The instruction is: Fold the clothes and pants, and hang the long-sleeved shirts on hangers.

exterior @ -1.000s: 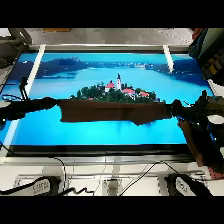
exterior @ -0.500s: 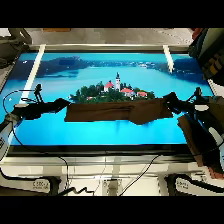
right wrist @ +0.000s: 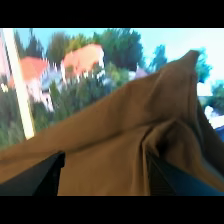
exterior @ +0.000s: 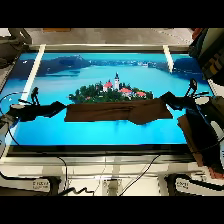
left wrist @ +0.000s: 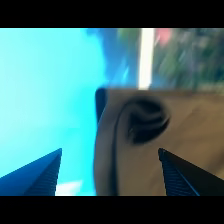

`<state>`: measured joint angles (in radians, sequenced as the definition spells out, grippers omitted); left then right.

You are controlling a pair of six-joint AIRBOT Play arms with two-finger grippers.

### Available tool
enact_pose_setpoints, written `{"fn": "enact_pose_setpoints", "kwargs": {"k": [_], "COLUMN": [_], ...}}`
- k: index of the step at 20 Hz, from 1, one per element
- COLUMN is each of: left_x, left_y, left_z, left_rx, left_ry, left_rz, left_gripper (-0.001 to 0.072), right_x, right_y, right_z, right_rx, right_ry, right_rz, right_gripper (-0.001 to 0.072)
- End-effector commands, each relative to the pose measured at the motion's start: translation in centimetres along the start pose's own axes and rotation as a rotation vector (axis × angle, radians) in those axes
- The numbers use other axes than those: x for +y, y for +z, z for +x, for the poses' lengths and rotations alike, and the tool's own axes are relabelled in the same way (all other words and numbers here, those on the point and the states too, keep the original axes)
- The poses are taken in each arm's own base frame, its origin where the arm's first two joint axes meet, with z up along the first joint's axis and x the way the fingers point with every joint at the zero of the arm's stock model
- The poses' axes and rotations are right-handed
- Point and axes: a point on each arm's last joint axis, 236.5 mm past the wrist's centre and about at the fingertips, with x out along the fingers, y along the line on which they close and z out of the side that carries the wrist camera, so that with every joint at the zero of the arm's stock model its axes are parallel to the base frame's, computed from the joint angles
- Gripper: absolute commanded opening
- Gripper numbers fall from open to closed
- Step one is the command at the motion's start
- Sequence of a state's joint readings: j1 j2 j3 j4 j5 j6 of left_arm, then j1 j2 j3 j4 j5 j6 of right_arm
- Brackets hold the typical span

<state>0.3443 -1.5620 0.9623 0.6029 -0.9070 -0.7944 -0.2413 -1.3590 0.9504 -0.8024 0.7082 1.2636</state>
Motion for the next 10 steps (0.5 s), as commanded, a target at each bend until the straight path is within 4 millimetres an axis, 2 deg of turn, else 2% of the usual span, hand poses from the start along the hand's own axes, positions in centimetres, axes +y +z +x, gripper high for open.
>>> {"fn": "enact_pose_setpoints", "kwargs": {"k": [1, 2, 4, 6, 7, 8, 9, 10], "left_x": [0.0, -0.7, -1.7, -2.3, -2.7, -3.2, -3.9, -4.9], "left_y": [-2.6, -3.1, -4.1, -4.4, -4.3, -4.1, -4.0, -3.4], "left_z": [1.0, 1.7, 3.4, 5.0, 5.5, 5.9, 6.2, 6.2], "left_rx": [0.112, 0.133, 0.167, 0.166, 0.159, 0.149, 0.147, 0.138], "left_ry": [0.043, 0.035, 0.029, 0.046, 0.052, 0.055, 0.046, 0.033], "left_rz": [0.095, 0.118, 0.148, 0.179, 0.195, 0.210, 0.222, 0.238], "left_gripper": [0.0700, 0.0696, 0.0557, 0.0540, 0.0491, 0.0411, 0.0287, 0.0110], "right_x": [0.4, 0.6, 1.2, 2.5, 3.3, 4.3, 5.3, 6.3], "right_y": [-2.4, -3.1, -4.8, -6.7, -7.4, -8.1, -8.6, -8.8], "right_z": [-0.3, -0.3, -0.6, -0.6, -0.4, -0.2, 0.2, 0.7], "right_rx": [0.112, 0.142, 0.211, 0.278, 0.297, 0.312, 0.313, 0.306], "right_ry": [0.012, 0.021, 0.043, 0.079, 0.091, 0.102, 0.109, 0.116], "right_rz": [-0.035, -0.034, -0.052, -0.131, -0.158, -0.181, -0.208, -0.237], "right_gripper": [0.0564, 0.0563, 0.0564, 0.0564, 0.0563, 0.0563, 0.0562, 0.0559]}}
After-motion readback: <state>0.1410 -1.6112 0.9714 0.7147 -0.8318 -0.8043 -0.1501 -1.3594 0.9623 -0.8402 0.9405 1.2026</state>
